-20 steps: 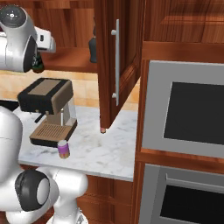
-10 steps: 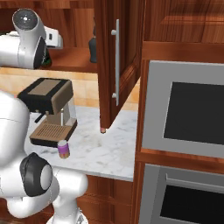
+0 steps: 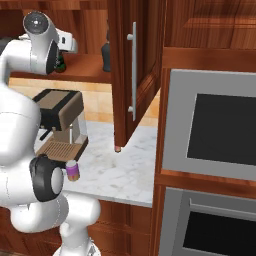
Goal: Sort all alcoholic drinks to one cabinet, and non-alcoholic drinks to the other.
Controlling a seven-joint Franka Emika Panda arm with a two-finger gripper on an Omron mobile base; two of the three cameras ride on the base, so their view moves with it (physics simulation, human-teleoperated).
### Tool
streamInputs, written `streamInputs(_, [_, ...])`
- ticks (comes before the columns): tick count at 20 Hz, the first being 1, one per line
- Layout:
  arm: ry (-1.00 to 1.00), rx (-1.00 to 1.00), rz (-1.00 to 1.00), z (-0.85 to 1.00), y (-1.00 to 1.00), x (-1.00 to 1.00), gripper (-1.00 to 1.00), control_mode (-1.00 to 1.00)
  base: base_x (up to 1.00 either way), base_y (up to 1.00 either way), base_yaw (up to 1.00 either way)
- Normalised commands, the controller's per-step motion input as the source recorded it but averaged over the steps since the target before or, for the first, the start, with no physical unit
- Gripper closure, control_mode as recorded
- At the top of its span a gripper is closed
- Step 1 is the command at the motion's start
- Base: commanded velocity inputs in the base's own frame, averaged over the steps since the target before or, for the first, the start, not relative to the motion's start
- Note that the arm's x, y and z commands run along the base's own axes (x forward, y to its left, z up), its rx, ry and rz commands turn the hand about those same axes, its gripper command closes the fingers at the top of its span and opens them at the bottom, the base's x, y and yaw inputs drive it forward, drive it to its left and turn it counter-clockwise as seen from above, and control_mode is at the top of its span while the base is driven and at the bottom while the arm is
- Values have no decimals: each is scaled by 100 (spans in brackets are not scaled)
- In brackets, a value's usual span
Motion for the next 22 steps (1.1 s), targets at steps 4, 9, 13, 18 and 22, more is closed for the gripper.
streamInputs(4, [0,0,-6,0,6,57,100,-100,0,0,0])
streamInputs(9, [0,0,-5,-9,0,59,100,-100,0,0,0])
streamInputs(13, [0,0,-4,-18,0,48,100,-100,0,0,0])
streamInputs(18, [0,0,-4,-18,0,37,100,-100,0,0,0])
streamInputs(22, [0,0,-4,-16,0,37,100,-100,0,0,0])
